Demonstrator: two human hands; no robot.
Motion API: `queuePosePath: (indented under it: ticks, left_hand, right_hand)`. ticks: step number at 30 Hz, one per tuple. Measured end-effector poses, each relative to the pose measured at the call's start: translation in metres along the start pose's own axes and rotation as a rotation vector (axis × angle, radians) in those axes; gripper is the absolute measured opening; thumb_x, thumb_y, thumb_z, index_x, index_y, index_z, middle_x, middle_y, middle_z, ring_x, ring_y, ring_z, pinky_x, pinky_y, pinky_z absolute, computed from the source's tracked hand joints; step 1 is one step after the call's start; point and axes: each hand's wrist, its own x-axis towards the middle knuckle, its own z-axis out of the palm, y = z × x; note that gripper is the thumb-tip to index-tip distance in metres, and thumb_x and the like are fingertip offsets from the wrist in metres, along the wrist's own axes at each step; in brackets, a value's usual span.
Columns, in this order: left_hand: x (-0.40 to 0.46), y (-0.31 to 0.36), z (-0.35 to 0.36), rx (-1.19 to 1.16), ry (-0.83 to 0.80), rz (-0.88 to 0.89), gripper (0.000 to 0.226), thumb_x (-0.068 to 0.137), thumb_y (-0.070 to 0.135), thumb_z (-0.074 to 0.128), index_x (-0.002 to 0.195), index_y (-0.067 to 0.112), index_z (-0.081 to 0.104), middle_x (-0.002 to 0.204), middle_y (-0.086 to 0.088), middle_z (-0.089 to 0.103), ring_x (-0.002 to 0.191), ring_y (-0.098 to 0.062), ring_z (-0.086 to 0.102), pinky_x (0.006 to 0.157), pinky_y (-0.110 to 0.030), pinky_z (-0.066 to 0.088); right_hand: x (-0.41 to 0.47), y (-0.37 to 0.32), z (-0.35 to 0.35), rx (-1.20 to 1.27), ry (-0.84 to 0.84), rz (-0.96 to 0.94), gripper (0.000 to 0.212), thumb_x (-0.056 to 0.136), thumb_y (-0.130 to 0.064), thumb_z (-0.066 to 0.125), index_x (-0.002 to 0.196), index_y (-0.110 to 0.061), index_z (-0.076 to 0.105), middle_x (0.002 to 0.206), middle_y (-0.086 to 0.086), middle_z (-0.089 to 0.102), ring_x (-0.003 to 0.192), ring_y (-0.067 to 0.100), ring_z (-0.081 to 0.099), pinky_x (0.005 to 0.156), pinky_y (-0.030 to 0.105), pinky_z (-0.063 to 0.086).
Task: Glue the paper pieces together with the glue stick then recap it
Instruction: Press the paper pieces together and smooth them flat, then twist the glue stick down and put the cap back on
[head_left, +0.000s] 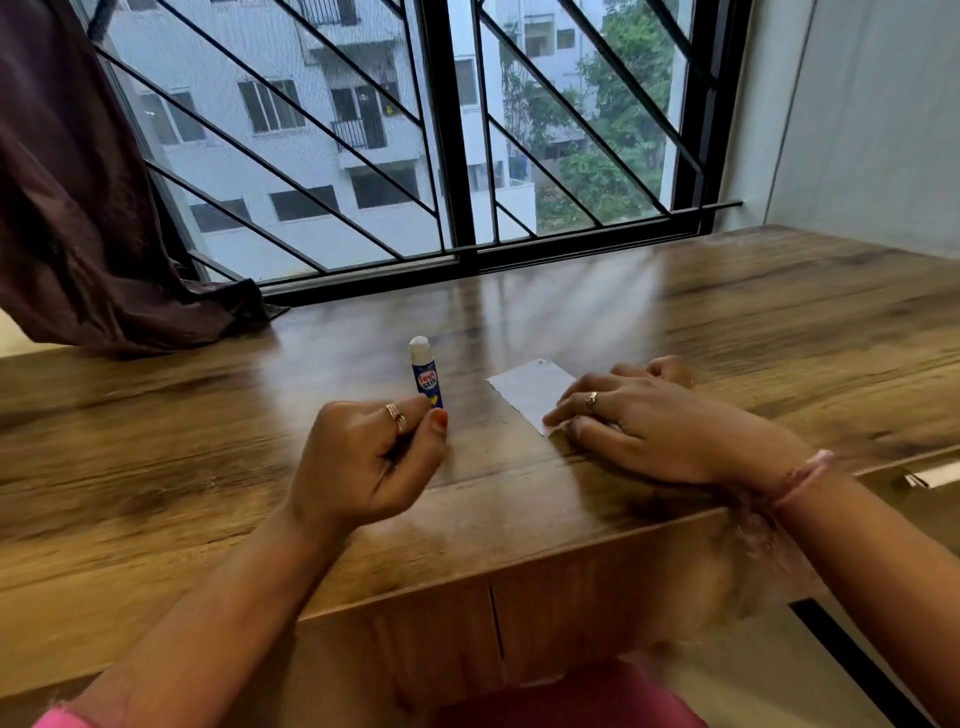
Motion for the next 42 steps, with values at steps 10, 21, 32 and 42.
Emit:
queuePosePath:
  ticks: [10,21,32,42]
  left_hand:
    - [0.005,-0.016,-0.007,0.006,0.202,-0.154,0.043,0.094,0.022,0.041,0.052,0.017,0.035,0.043,0.009,0.027,0.038,-0.007,0.03,0.042,-0.013,0.019]
    - [0.01,-0.037,0.001,-0.069,0.196,-0.561,0.04,0.089,0.038,0.045,0.067,0.005,0.044,0.056,-0.01,0.038,0.048,-0.01,0.033,0.047,-0.025,0.029]
    - [0.047,-0.06,-0.006,-0.249,-0.551,-0.761,0.075,0.063,0.052,0.072,0.13,0.025,0.05,0.118,0.006,0.061,0.109,-0.01,0.057,0.1,-0.033,0.042]
    - [0.063,-0.086,-0.009,-0.401,-0.619,-0.677,0.045,0.063,0.03,0.078,0.105,0.019,0.07,0.101,0.003,0.074,0.099,-0.012,0.068,0.094,-0.028,0.047]
  right_hand:
    - [0.053,0.008,-0.017,-0.076,-0.183,-0.01,0.034,0.097,-0.041,0.036,0.124,-0.045,0.054,0.133,-0.011,0.051,0.118,0.011,0.049,0.098,0.043,0.028]
    - [0.099,0.007,-0.033,0.362,0.374,0.099,0.019,0.087,-0.03,0.056,0.101,-0.035,0.068,0.075,-0.026,0.057,0.077,0.004,0.056,0.095,0.041,0.036]
    - [0.114,0.016,0.007,0.204,0.289,0.116,0.025,0.086,-0.03,0.049,0.103,-0.031,0.067,0.087,-0.012,0.068,0.079,0.006,0.054,0.077,0.033,0.022]
    - [0.109,0.003,0.009,0.274,0.261,0.1,0.022,0.088,-0.027,0.052,0.104,-0.03,0.067,0.082,-0.015,0.062,0.081,0.007,0.057,0.084,0.034,0.028]
